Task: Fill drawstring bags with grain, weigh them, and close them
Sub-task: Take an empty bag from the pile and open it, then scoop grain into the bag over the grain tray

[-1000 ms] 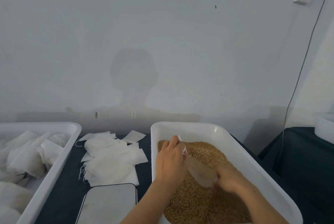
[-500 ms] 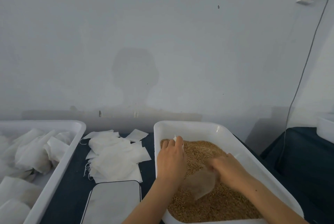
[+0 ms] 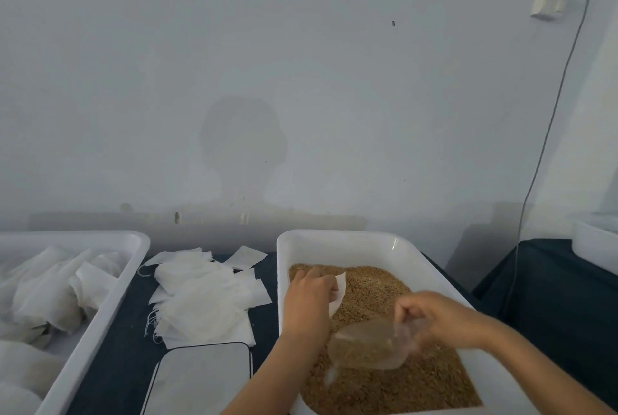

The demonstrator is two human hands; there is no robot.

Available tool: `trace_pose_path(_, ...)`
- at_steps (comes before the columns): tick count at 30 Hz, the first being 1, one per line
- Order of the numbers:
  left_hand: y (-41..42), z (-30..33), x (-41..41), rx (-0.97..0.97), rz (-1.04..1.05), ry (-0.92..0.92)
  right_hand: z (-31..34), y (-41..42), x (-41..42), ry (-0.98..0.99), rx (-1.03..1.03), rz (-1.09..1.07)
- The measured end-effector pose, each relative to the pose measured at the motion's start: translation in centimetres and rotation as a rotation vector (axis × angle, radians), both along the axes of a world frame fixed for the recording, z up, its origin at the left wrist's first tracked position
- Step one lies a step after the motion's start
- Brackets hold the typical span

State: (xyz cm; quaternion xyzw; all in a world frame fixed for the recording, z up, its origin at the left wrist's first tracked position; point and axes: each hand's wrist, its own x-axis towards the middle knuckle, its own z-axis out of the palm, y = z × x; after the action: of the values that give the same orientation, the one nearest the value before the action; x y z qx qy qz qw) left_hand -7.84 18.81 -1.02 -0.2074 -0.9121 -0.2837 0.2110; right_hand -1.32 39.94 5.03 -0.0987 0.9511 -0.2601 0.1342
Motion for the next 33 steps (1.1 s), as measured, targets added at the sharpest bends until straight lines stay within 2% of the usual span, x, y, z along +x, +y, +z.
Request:
trace_pose_path(4,0.1,-0.2,-0.1,-0.036,-0.051,-0.037,3.5,1.5,1.1,0.065,0.001,-0.081)
trace_pose_path(11,0.3,0.1,0.3,-0.155,-0.193,0.022,4.8,1.2,0.6,0.181,0.339,-0.193)
trace_pose_path(15,0.4,0.0,0.4,-0.223,-0.216,0.017,5.1,0.4,0.2,0.205,0.438,-0.221)
trace_pose_path(21,0.5,-0.1,0.4,-0.240,-0.227,0.024,5.4,-0.7,-1.1,0.282,0.590,-0.235)
trace_pose_path(26,0.5,-0.1,0.3,-0.250,-0.255,0.020,6.1,-1.5,-1.5,0.392,0.803,-0.188)
trace_pose_path(33,0.6,0.2,0.5,-0.214,-0.249,-0.002,6.6,-2.5,-1.4,0.531,0.929,-0.149)
